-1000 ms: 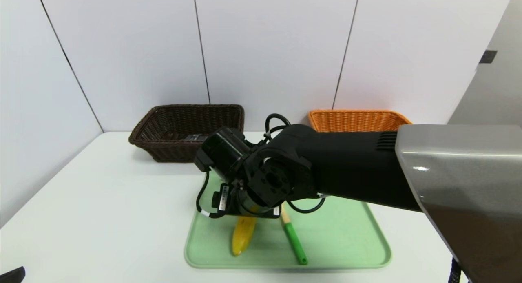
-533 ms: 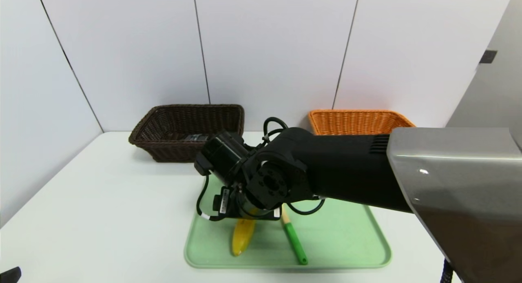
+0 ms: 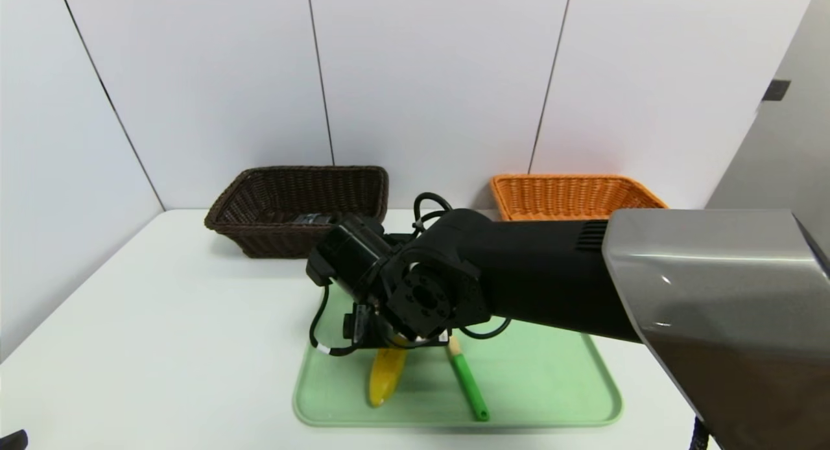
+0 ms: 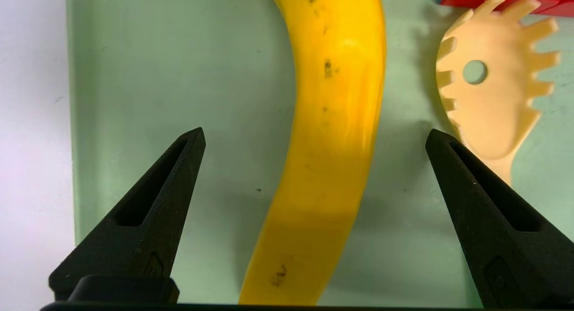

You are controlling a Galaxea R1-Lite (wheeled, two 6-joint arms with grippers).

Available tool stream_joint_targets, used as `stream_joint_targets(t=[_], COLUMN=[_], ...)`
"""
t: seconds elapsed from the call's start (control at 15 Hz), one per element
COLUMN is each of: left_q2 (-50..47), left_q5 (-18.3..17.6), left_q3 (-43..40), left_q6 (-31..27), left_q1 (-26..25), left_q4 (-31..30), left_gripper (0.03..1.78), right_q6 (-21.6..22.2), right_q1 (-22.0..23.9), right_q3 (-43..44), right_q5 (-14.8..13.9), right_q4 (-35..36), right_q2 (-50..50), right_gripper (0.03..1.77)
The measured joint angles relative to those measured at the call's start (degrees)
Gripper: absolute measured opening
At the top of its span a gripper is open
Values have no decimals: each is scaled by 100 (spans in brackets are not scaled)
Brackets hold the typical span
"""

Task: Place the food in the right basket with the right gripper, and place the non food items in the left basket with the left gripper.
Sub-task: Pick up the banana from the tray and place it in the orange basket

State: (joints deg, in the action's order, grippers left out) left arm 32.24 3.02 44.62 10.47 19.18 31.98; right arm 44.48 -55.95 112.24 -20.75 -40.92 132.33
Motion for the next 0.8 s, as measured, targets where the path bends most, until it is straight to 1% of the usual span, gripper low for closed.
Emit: stream_joint_targets(t=[0.53,0.8], left_q2=[17,55], left_q5=[2,-2], left_q3=[4,-11], left_q6=[-2,2], left_q1=[4,4], left_q4=[-6,-9], left_gripper=[169,169], right_q6=[-182,-293], right_q1=[-44,-44], right_q3=[-9,-2], right_q5=[2,-11], right_q4=[-20,-196], right_q2=[17,44], right_gripper=[170,170])
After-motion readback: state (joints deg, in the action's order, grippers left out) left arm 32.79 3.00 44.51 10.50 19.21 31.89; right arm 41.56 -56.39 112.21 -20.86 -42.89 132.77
